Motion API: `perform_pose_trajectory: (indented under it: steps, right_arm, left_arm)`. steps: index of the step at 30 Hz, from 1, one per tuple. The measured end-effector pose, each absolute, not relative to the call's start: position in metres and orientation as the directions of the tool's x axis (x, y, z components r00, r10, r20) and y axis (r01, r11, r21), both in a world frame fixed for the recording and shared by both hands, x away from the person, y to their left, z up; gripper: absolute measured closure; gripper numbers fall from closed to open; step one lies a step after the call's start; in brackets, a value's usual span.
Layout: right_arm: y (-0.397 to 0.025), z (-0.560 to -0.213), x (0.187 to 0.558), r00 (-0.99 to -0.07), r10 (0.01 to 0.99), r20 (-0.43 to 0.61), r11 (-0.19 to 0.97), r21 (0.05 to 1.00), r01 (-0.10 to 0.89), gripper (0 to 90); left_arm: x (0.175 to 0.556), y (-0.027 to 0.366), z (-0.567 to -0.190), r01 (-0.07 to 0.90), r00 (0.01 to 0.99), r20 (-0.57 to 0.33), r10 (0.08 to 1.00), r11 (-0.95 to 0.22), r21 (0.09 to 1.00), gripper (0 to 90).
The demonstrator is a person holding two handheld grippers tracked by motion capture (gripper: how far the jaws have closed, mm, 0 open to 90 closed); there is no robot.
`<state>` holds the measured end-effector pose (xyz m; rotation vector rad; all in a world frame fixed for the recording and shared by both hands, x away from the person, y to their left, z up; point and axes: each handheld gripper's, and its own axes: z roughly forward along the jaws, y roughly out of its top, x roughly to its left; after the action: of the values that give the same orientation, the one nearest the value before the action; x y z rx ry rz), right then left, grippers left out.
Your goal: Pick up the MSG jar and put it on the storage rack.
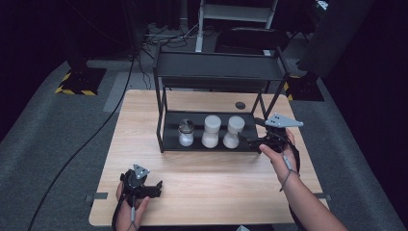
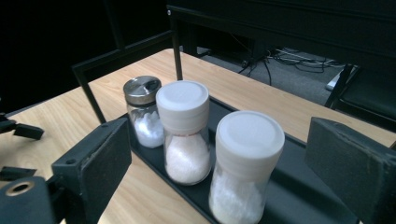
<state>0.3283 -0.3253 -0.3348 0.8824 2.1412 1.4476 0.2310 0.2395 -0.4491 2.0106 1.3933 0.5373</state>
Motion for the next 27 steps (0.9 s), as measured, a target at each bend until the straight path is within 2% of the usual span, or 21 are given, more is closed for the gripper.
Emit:
perform_pose_trajectory:
  steps: [11, 27]
  right_arm:
    - [-0.338, -0.346, 0.312, -0.713, 0.701, 0.023, 0.273, 0.915, 0.298, 4.7]
    - [-0.347, -0.393, 0.305, -0.703, 0.709, 0.049, 0.305, 0.878, 0.369, 3.2]
  left_arm:
    - [0.231, 0.239, -0.449, 0.678, 0.358, -0.021, 0.933, -0.245, 0.693, 0.0]
    - [0.231, 0.239, -0.449, 0.678, 0.358, -0.021, 0.933, -0.245, 0.693, 0.0]
